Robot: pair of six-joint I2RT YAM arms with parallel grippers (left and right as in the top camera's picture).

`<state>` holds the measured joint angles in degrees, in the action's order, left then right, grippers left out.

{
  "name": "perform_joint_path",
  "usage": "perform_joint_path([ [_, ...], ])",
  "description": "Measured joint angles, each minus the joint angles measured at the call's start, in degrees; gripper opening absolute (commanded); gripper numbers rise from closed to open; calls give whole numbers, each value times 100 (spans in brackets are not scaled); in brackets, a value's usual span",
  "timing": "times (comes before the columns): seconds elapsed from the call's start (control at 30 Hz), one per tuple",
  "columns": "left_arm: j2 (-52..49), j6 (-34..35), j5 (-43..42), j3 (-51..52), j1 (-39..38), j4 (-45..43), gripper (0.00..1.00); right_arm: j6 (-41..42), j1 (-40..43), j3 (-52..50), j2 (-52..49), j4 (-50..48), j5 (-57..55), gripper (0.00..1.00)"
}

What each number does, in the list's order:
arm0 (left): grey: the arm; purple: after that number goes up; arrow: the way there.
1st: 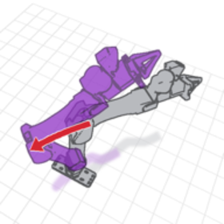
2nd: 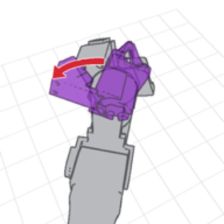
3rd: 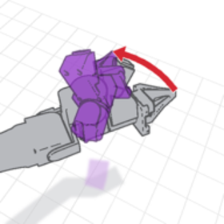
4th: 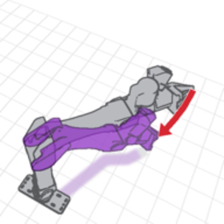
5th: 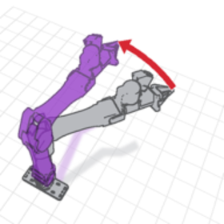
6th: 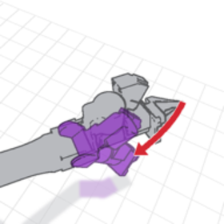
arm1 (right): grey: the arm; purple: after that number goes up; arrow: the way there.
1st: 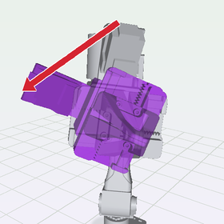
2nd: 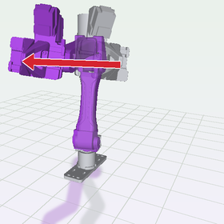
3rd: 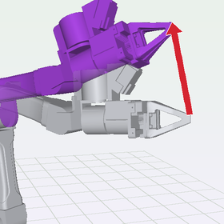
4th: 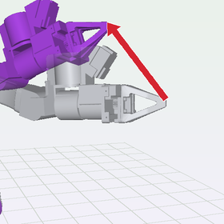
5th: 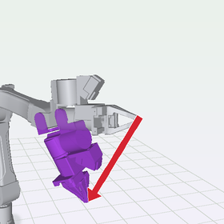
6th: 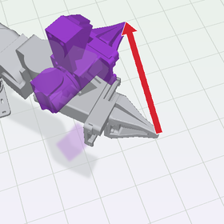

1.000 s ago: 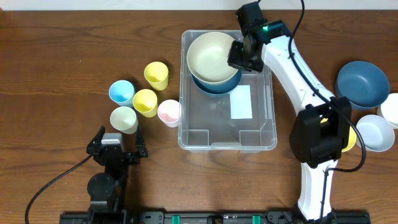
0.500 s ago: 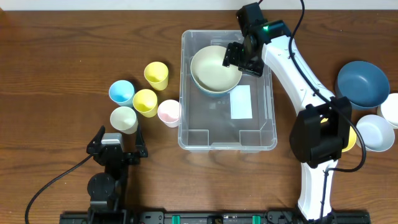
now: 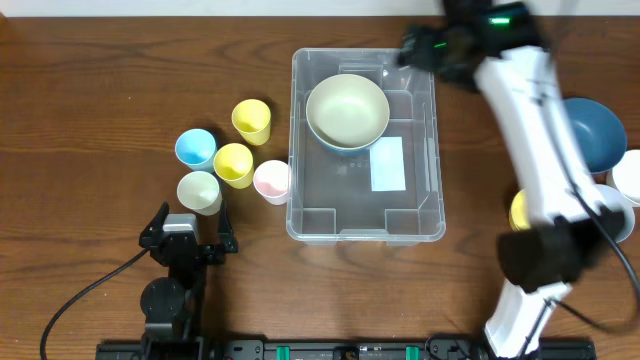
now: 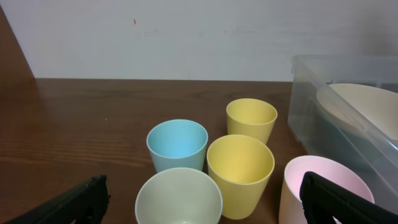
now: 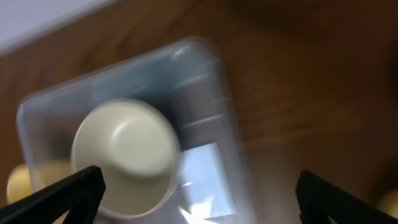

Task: Pack container
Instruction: 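Release and move the right gripper to the remaining teal bowl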

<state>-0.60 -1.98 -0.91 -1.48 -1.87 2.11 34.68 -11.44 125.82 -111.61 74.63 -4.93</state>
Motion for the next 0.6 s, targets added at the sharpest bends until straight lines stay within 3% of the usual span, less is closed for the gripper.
perform_joint_path([
  [0.17,0,0,2,0,0,0,98,472,1180,127,601,601,-549,99],
  [0.33,0,0,0,0,0,0,98,756,2253,-199,463,671,-518,99],
  [0.6,0,0,0,0,0,-2,98,614,2664,-1502,-59,-334,-227,99],
])
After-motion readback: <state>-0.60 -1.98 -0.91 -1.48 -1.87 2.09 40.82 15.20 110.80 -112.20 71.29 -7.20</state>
